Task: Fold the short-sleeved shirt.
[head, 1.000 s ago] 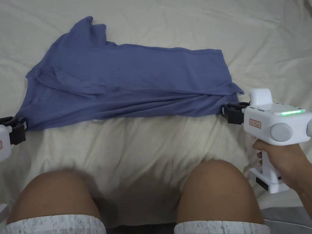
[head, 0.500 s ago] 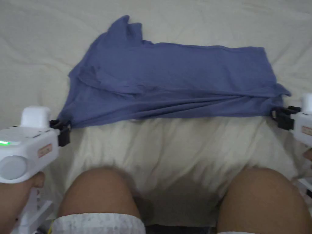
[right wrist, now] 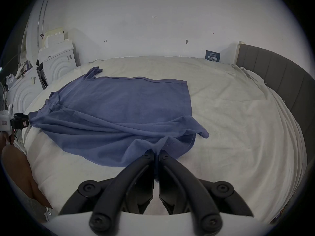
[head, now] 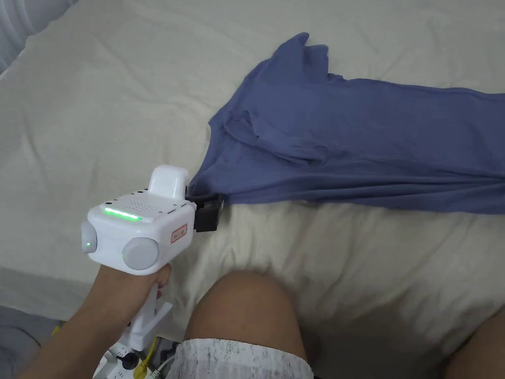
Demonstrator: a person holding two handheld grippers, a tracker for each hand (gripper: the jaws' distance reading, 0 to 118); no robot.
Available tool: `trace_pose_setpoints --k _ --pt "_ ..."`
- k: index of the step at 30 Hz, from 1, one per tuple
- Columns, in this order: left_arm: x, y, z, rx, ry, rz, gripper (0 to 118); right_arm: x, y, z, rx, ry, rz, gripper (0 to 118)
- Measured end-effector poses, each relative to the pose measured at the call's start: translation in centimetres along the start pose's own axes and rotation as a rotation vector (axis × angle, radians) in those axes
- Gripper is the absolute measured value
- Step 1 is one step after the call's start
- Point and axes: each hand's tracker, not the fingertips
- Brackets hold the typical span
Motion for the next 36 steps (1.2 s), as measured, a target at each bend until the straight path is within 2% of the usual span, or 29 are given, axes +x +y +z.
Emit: trace_pose_setpoints --k 4,6,8,9,11,12,14,36 --pt "0.2 0.7 -2.2 -0.041 0.018 0.008 73 0.1 -0.1 0.2 -0.001 -0.001 -0.023 5" --pt "0.1 1.1 -2.7 -0.038 -0.025 0.052 73 0.0 -0.1 0.1 -0.002 0.000 -0.026 5" --pt "0.2 1.3 -3.3 -0.070 -0.009 0.043 70 0.0 -0.1 0.3 0.000 0.000 -0.028 5" --pt "0.2 1.3 -3.4 -0.082 -0.012 0.044 63 0.1 -0.1 0.2 0.000 0.002 -0.032 5" --pt "0.3 1.3 -3.2 -0.071 -0.011 0.056 21 0.1 -0.1 0.3 0.008 -0.004 -0.033 4" --pt "0.3 1.4 -3.1 -0.066 -0.013 0.061 15 0.1 -0.1 0.4 0.011 0.002 -0.039 4" --pt "0.9 1.7 -2.6 -0.071 -0.014 0.064 10 0.1 -0.1 0.4 0.016 0.002 -0.039 4" --pt "0.3 3.0 4.4 0.001 -0.032 0.113 9 -0.1 -0.7 5.4 0.094 0.020 -0.035 4"
